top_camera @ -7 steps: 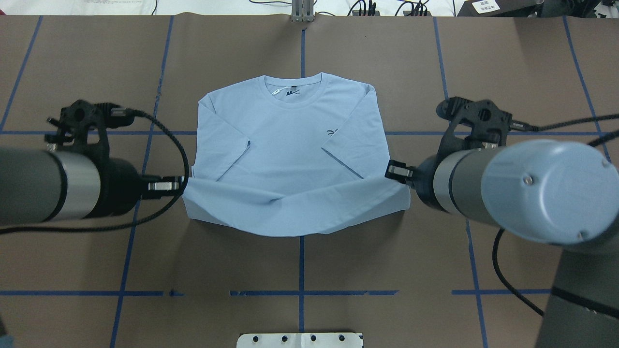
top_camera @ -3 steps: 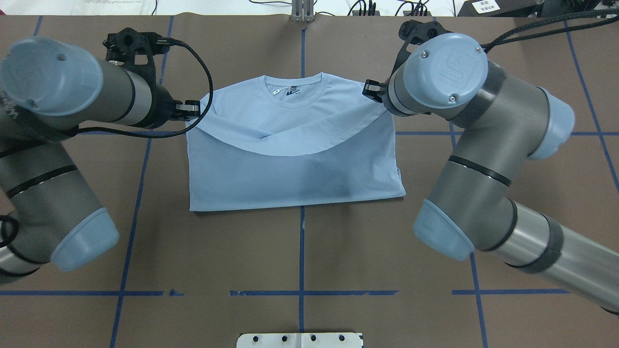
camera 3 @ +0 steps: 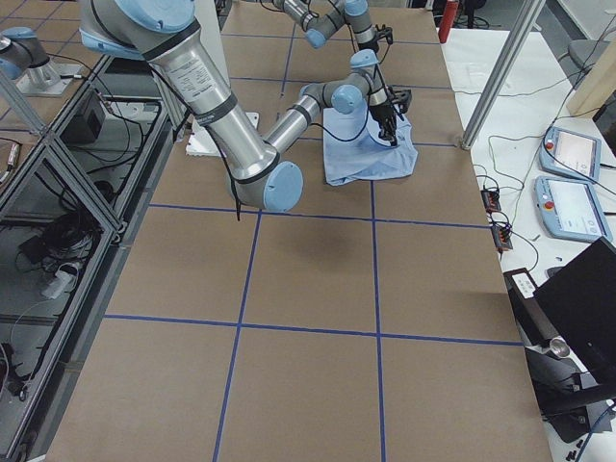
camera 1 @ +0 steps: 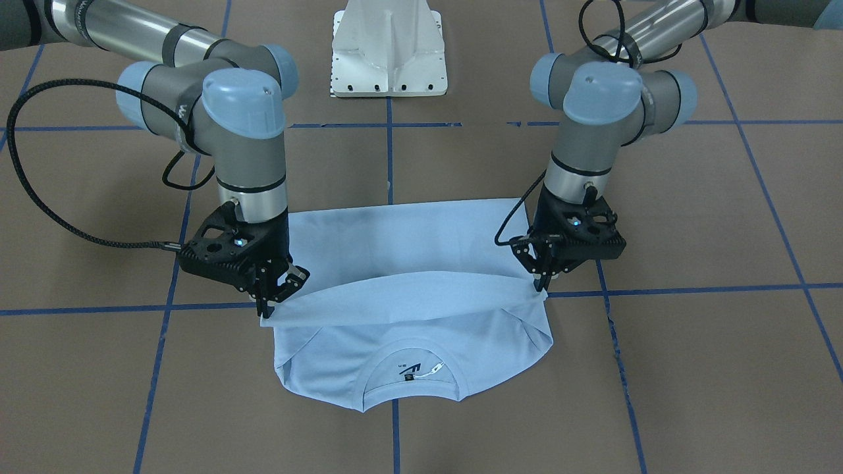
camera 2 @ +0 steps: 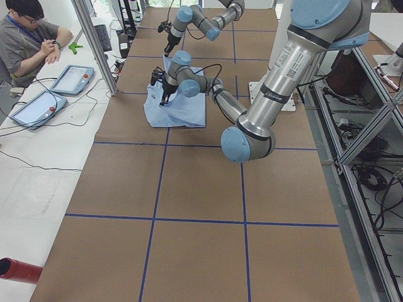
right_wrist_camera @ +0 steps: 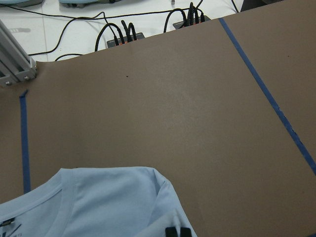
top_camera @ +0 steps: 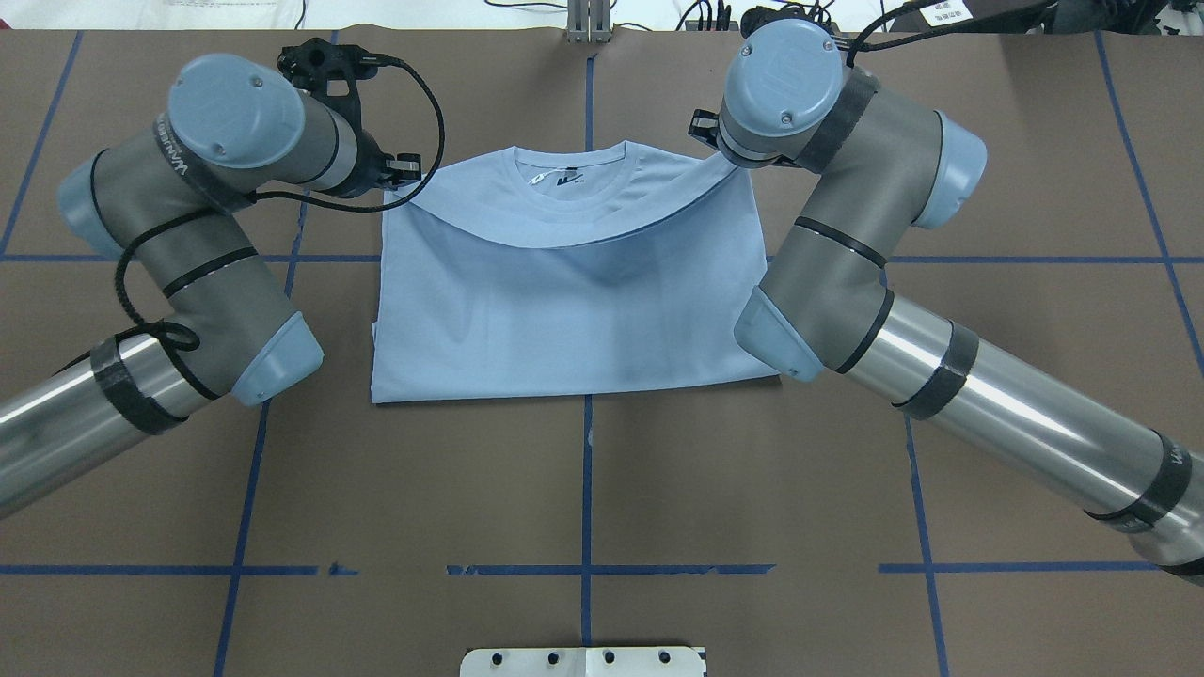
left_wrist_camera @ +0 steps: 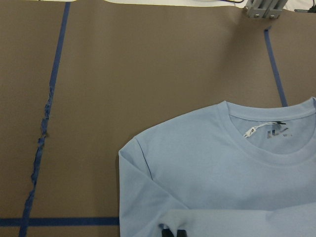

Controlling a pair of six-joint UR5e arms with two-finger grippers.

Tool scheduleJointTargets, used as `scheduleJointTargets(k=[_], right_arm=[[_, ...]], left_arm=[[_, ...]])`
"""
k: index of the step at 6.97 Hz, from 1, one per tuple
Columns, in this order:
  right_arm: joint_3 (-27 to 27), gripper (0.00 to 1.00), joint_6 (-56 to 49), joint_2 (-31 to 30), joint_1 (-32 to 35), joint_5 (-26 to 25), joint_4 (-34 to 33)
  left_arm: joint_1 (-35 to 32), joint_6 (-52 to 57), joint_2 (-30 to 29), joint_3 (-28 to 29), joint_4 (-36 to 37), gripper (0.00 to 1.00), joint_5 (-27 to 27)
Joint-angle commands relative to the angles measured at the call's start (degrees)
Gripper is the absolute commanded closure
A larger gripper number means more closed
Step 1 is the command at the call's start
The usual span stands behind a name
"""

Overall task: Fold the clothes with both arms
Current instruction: 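Lay the hem along the collar edge and open both grippers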

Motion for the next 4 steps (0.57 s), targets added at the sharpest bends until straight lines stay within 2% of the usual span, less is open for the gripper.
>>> scheduleJointTargets(k=[1,2,4], right_arm=[[-7.9,1.00,-0.4,0.5,0.2,0.0,6.0],[-9.2,1.00,-0.5,0.5,0.0,0.0,6.1],[-10.3,1.00,-0.6,0.5,0.0,-0.1,6.1]], left_arm=[[-0.7,1.2,-2.6,10.7,-6.2,1.00,1.7],[-0.7,3.2,-3.8,14.4,-7.2,1.00,2.0],[-0.6,3.5,-4.0,16.4,-9.4,1.00,2.6]])
